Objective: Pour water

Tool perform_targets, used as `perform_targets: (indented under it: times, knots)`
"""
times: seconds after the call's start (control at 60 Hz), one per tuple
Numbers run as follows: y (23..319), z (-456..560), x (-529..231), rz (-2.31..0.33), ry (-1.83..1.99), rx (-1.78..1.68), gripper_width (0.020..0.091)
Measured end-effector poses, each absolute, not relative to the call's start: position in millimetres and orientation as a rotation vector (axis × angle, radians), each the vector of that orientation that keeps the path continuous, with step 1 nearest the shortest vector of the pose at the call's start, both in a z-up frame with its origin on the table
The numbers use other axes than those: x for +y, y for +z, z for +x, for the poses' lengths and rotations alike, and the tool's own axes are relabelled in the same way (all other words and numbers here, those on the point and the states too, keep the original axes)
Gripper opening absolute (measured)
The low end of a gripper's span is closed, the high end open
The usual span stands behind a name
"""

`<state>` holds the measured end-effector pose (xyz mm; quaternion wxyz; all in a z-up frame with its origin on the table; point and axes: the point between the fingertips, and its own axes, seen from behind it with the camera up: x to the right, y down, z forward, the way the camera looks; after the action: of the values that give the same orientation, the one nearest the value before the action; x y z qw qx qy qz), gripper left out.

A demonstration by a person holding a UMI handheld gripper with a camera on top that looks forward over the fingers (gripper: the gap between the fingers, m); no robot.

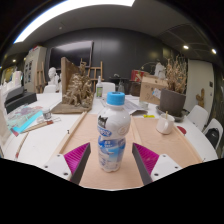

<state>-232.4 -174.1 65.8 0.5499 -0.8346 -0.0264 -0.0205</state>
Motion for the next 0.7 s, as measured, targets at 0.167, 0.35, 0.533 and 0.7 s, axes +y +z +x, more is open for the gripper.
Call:
perform_targets:
  times: [0.167, 0.35, 0.533, 0.7]
  knots:
    - [58.4, -231.2, -142.9, -1.936, -0.068, -0.039, 0.054]
    - [59.2, -232.8, -140.5, -1.933, -0.03, -0.016, 0.0414]
    - [66.1, -239.4, -136.2, -1.961, -0.004, -0.039, 0.0381]
    - [121.2, -241.4, -112.8, -1.904, 0.165, 0.052, 0.0381]
